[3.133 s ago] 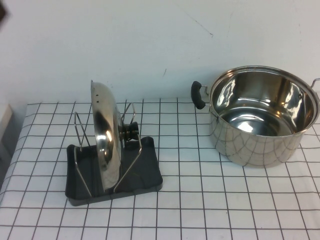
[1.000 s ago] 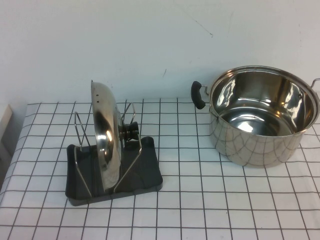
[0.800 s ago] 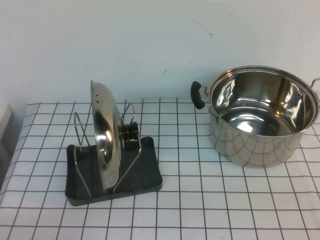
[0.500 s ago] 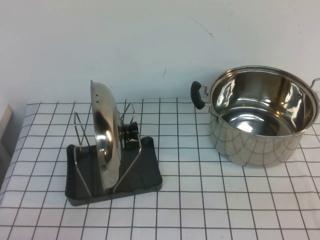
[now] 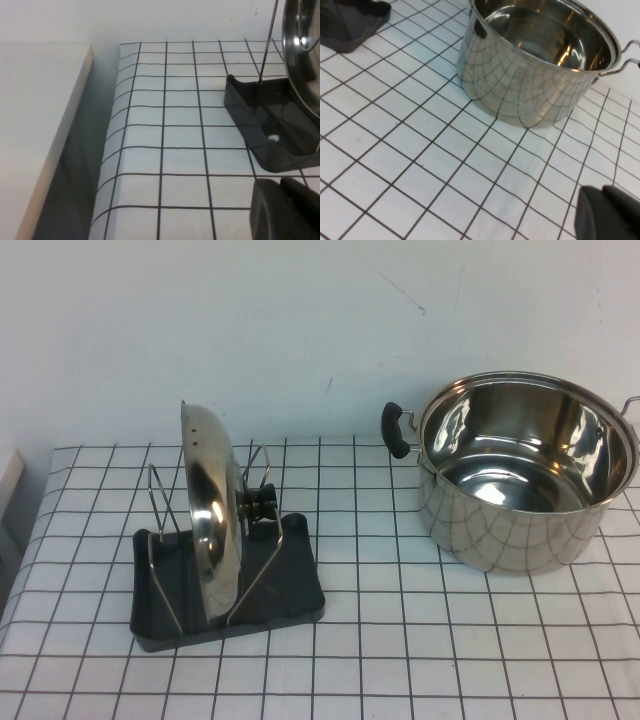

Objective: Put pot lid on rack

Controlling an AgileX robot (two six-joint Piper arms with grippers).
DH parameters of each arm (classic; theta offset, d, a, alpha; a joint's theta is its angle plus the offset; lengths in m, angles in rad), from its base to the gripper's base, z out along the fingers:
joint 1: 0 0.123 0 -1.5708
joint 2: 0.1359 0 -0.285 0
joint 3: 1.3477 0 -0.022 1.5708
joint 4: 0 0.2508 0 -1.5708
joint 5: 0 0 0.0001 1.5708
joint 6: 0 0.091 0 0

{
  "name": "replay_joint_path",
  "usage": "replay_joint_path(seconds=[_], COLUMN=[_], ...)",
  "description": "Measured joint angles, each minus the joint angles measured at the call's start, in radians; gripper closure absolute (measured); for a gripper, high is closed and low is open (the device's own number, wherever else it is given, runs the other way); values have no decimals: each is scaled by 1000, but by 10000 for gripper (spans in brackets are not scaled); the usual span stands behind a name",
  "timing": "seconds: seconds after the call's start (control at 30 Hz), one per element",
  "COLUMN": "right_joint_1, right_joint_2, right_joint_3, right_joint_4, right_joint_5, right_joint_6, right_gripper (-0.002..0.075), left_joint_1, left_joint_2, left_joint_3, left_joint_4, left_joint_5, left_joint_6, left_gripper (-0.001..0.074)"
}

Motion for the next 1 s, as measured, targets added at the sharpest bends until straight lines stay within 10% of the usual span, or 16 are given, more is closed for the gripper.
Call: replay_joint_path(seconds=[1.0], right_joint_1=[0], right_joint_2=[0], right_joint_3=[0], right_joint_4=[0], right_joint_5=[0], right_joint_6=[0], right_gripper=[728], left_joint_1=[-73], left_joint_2=[0], left_joint_3=[0], left_joint_4=[-2], left_joint_5=[2], left_joint_6=[-6], left_gripper=[737])
